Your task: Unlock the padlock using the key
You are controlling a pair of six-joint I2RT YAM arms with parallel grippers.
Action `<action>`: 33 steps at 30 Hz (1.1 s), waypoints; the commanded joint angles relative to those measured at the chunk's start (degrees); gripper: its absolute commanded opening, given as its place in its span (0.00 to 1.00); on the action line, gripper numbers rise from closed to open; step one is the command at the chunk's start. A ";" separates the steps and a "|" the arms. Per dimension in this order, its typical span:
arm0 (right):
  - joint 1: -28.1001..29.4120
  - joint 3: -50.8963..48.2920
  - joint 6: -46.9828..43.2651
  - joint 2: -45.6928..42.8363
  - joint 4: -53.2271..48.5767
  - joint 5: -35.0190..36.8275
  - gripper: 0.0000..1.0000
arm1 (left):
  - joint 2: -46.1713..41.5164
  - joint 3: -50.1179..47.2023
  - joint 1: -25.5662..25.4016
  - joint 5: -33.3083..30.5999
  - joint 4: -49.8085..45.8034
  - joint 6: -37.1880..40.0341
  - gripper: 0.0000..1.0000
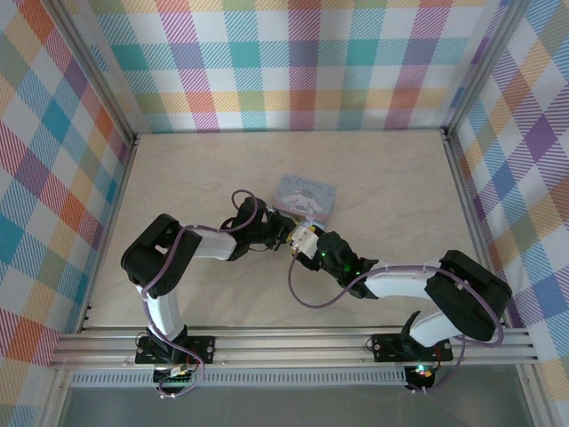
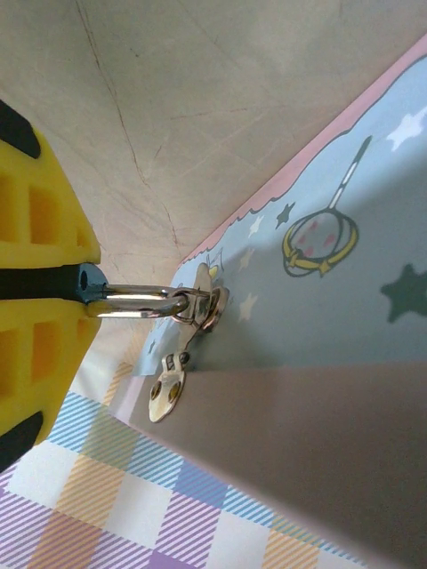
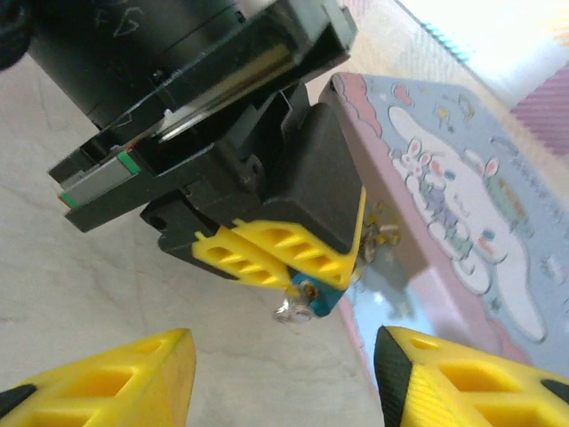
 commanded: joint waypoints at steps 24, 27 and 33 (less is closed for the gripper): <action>0.00 1.64 -18.80 8.13 5.37 3.94 0.46 | -1.95 -0.09 -0.25 1.42 -1.85 -1.31 0.00; -0.86 1.58 -18.08 7.36 5.01 3.01 0.41 | -2.03 0.09 -0.25 1.42 -2.01 -1.31 0.00; -1.19 1.67 -17.81 8.16 5.45 2.78 0.36 | -2.03 0.55 -0.34 1.51 -2.39 -1.22 0.00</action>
